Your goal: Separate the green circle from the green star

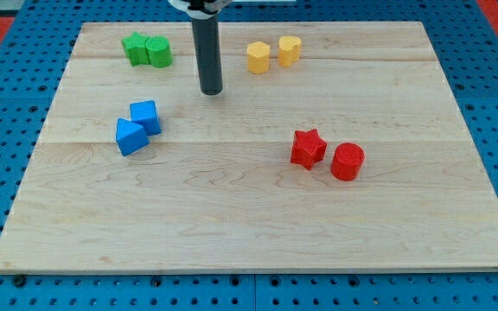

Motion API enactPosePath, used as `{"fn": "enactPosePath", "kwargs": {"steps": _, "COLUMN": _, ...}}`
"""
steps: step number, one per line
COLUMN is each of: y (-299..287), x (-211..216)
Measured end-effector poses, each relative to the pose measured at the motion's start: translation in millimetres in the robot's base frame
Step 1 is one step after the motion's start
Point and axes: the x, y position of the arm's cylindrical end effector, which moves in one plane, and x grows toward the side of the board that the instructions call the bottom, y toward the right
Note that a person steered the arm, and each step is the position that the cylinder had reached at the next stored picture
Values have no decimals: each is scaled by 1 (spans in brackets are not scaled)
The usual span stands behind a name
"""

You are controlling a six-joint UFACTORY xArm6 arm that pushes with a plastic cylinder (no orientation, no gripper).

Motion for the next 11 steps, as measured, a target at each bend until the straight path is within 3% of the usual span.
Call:
{"fn": "enactPosePath", "kwargs": {"steps": 1, "y": -4, "x": -1}}
{"fn": "enactPosePath", "kwargs": {"steps": 2, "y": -48, "x": -10}}
{"fn": "enactPosePath", "kwargs": {"steps": 7, "y": -71, "x": -12}}
{"fn": "enactPosePath", "kwargs": {"steps": 11, "y": -86, "x": -37}}
